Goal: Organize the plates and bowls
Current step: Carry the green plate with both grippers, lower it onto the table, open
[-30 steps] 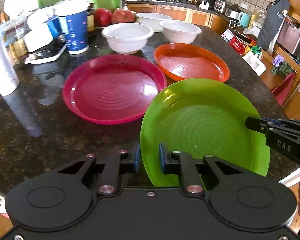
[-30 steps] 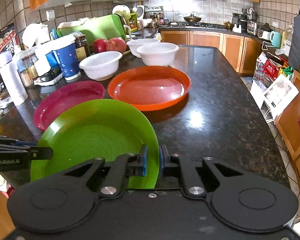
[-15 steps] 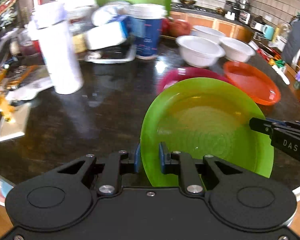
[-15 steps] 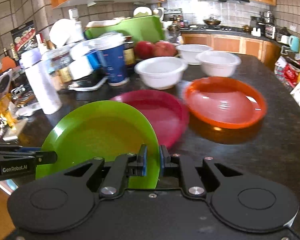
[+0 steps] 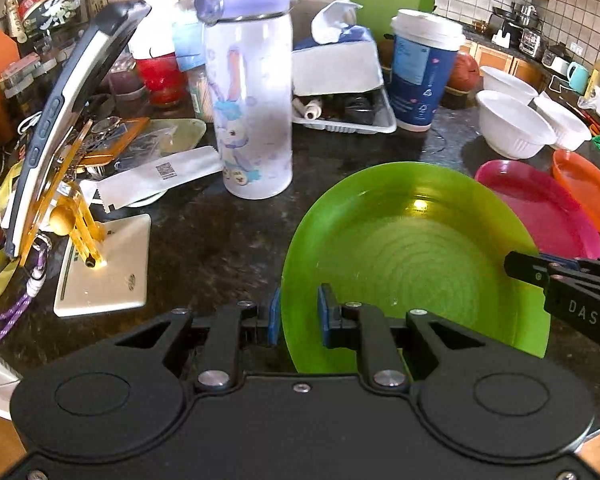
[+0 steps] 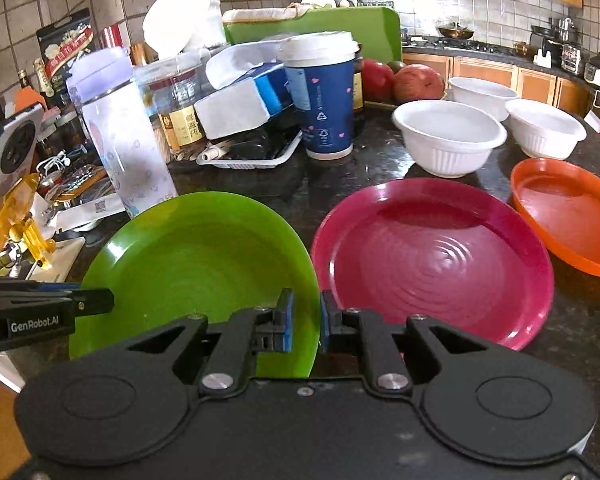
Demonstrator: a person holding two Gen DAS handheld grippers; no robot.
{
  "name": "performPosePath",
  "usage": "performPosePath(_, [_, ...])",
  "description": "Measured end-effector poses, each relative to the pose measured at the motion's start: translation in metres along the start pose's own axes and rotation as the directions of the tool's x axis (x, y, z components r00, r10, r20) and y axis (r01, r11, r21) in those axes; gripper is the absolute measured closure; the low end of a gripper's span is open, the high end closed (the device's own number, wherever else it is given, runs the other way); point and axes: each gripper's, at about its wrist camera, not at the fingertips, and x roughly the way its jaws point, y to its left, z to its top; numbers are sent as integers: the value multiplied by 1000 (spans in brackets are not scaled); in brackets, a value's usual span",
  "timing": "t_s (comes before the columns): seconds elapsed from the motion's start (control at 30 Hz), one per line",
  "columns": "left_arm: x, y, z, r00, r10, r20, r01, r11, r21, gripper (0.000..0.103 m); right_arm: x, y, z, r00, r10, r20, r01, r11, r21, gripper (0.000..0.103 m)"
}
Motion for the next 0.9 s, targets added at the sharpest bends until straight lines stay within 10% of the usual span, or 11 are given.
performPosePath(0.6, [29, 0, 8, 1000, -6, -25, 8, 998, 63, 78, 18, 1, -4, 996, -66, -64, 70, 995, 68, 86])
performPosePath(0.9, [25, -5, 7, 1000, 16, -16, -15, 998, 58, 64, 6, 4, -4, 999, -47, -13, 47, 997, 60, 68])
